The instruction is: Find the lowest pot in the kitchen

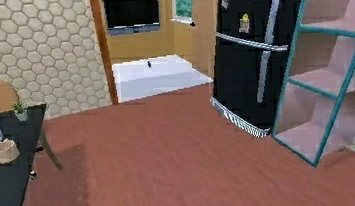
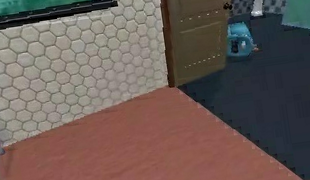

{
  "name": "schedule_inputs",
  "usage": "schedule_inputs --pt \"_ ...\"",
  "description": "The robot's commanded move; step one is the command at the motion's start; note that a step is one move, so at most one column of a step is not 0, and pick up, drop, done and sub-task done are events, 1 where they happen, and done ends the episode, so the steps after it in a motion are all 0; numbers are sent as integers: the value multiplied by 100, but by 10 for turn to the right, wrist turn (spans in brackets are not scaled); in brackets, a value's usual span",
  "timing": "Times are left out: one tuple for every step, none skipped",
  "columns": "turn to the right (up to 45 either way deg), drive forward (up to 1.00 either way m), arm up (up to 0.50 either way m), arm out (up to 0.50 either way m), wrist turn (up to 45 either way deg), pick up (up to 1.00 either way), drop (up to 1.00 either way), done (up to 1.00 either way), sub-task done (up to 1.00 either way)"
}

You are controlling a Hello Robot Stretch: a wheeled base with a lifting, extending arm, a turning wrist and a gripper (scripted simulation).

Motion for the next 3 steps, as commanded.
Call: schedule_inputs --pt "-150 0 0 0 0 0 0 0 0" --pt "0 25 0 0 0 0 0 0 0" --pt "-450 0 0 0 0 0 0 0 0"
